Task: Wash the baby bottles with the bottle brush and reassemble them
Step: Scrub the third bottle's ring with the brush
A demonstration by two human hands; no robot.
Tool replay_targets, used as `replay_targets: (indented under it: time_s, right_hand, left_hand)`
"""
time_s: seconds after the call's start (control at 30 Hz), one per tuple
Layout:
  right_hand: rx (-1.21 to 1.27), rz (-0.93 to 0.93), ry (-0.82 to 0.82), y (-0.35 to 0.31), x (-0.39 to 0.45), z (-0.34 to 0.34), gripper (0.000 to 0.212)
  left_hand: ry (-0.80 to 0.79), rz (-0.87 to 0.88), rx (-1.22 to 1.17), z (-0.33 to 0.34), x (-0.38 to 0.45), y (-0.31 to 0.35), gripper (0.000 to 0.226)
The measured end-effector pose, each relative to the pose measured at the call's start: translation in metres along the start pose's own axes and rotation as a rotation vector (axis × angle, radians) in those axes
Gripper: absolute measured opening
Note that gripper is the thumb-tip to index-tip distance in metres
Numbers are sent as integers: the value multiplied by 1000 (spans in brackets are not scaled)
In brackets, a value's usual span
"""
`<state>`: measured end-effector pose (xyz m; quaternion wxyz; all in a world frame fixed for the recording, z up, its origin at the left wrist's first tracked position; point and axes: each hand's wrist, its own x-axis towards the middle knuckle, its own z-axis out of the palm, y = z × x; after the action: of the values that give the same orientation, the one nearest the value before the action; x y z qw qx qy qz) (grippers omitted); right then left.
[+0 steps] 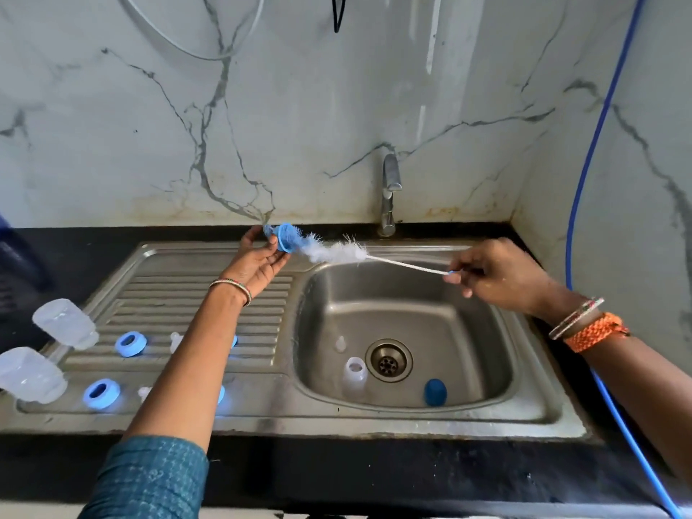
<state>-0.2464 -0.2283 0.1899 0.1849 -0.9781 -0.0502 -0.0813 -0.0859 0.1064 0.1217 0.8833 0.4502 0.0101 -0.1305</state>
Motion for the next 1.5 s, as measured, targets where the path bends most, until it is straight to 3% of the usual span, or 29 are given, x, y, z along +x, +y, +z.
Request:
replay_targets:
  time_s: [0.07,0.2,0.27,0.33,0.37,0.4,0.43,0.47,0.5,0.53,0.6,0.7,0.77,0.8,0.83,0.9,0.93,0.97,1.0,1.07,1.13,1.2,1.23,1.3,1.33,1.43,1.47,1.5]
  right_hand:
    - [-98,41,66,1,-1,2,4]
    - [-352,-102,600,5,3,6,19]
    - [-346,-126,647,7,11,10,19]
    - [-160,26,379,7,17,5,10]
    - [38,145,66,5,19,0,4]
    - [291,266,-281,3,23,-4,11]
    - [536,396,-512,2,26,-7,23]
    - [694,464,-599,4,30,-8,30]
    - [734,468,-579,7,34,-6,34]
    - [683,423,-498,7,37,-4,36]
    - [338,241,-218,5,39,2,29]
    - [-282,-2,381,-5,36,4,12]
    - [-399,-220,623,-7,34,9,19]
    - [-363,-213,592,-7,34,10,19]
    - [-228,-121,451,-8,36,8,16]
    - [324,216,-148,-12,38,4,28]
    - [572,371,-380,-14,36,3,36]
    - [701,426,-486,-12,34,4,39]
    - [727,395,-491,-10,34,6,39]
    - [612,245,-341,-11,30,6,32]
    - [249,125,-124,-16,27,3,18]
    - [-193,126,122,-18,24,4,23]
    - [-303,102,243,-21,21,5,21]
    - [-331,72,389,-25,21,6,16]
    - [-255,110,341,-23,23,3,16]
    - [417,337,-277,-16,31,-5,34]
    - [514,346,-362,-13,32,-3,37]
    - [469,293,-338,-13,33,0,36]
  left_hand:
    - [12,22,-10,0,3,-1,33]
    - [58,19,-65,2,11,-7,30]
    - [19,36,-95,8,10,-8,37]
    - [-55,68,-82,10,9,-6,52]
    - [-83,97,-77,9,10,-5,55]
    - [-95,115,-76,7,11,-3,59]
    - [-98,117,-71,5,12,-2,63]
    - [-98,118,-62,3,12,-1,63]
    - [-84,117,-60,1,14,0,62]
    - [-73,116,-71,1,15,1,61]
    - [-40,115,-95,-1,21,2,55]
    - [-13,101,-94,-1,27,6,61]
    - [3,68,-108,-3,30,6,59]
    - [4,56,-118,-4,29,7,57]
    - [-4,53,-124,-5,29,6,57]
    - [-35,80,-116,-6,29,6,57]
    - [-53,93,-114,-7,28,5,55]
    - [-58,98,-118,-7,27,5,53]
    - [-54,105,-124,-7,25,4,51]
    - [-45,93,-129,-8,24,3,42]
    - [31,63,-122,-5,19,2,11]
    - [119,67,-108,-5,23,-1,30]
    - [136,59,-117,-5,25,-2,34]
    - [125,59,-127,0,21,-1,9]
    - [88,84,-135,0,23,-1,22]
    - [-15,125,-138,-5,28,-1,73]
    - [-34,153,-150,-6,31,-2,80]
    - [-34,163,-157,-8,35,-2,79]
